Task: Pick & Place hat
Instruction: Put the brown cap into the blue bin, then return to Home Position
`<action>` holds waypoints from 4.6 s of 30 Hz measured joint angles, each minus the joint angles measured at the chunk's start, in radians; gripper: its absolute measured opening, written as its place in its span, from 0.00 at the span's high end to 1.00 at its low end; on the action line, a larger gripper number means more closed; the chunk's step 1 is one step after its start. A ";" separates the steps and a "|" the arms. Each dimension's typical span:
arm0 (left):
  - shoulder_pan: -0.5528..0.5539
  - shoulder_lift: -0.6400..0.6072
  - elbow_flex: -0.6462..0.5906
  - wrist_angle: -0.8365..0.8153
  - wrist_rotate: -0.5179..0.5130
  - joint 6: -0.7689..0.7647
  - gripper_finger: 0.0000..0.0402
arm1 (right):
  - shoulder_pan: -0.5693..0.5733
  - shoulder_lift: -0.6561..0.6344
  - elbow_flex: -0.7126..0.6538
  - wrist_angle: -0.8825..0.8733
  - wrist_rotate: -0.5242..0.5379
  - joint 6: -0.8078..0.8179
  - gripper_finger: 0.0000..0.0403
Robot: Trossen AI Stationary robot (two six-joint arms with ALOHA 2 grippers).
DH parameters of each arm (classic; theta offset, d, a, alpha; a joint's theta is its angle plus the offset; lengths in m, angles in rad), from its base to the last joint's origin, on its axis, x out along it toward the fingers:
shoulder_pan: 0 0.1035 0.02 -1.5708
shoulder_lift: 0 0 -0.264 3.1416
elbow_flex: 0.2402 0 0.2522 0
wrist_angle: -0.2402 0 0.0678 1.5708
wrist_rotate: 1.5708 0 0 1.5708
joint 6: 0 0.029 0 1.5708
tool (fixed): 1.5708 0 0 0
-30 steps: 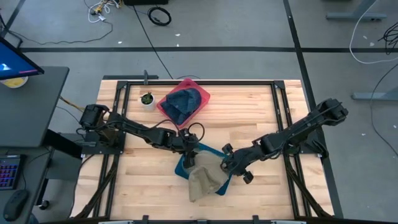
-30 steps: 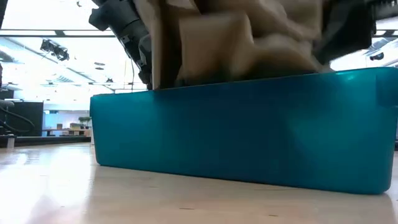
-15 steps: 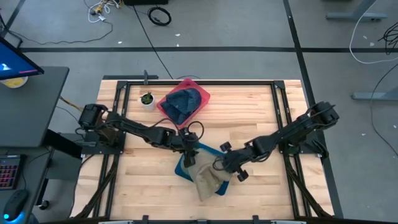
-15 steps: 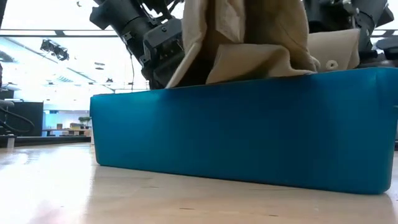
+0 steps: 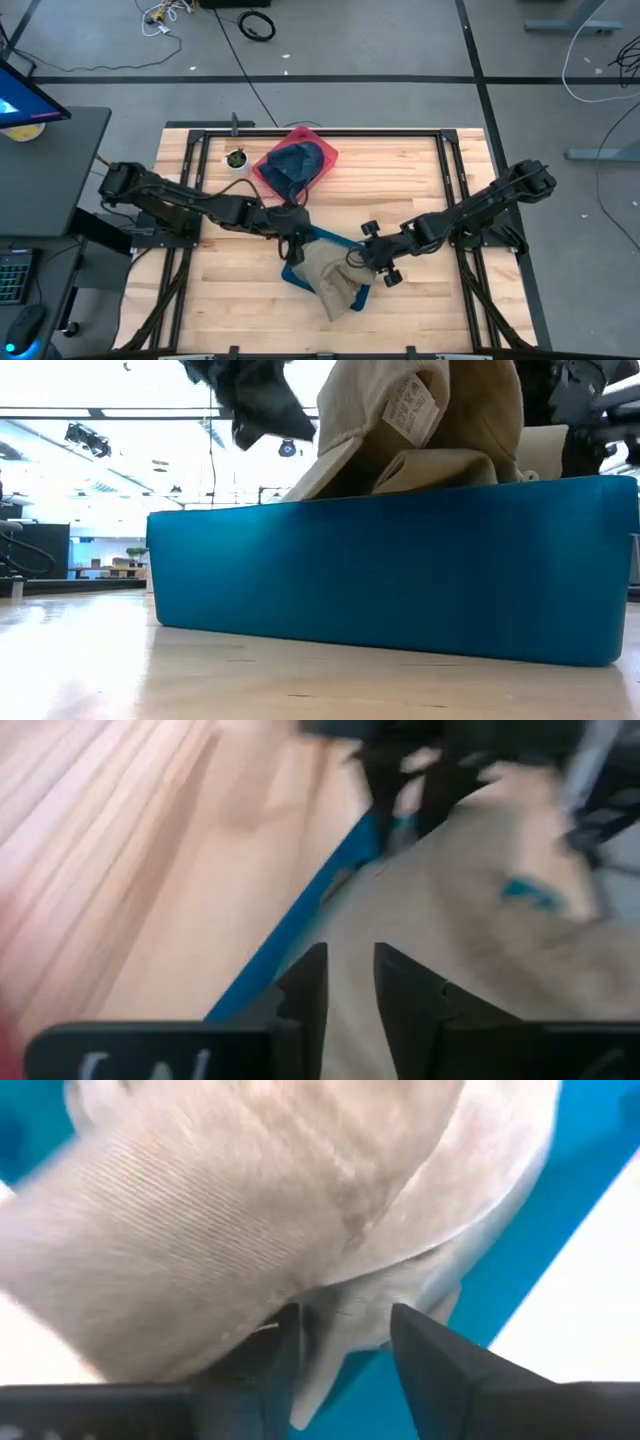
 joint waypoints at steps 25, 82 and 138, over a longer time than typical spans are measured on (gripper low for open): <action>-0.036 0.295 0.002 0.306 0.085 0.009 0.99 | 0.052 -0.264 0.003 0.203 -0.080 0.146 0.61; -0.045 0.429 0.002 0.534 0.058 0.089 0.99 | -0.131 0.180 0.000 0.259 -0.069 0.180 0.98; 0.246 -1.105 -0.897 0.420 -0.022 0.173 0.99 | -0.073 -1.363 -0.553 0.187 0.342 0.064 0.98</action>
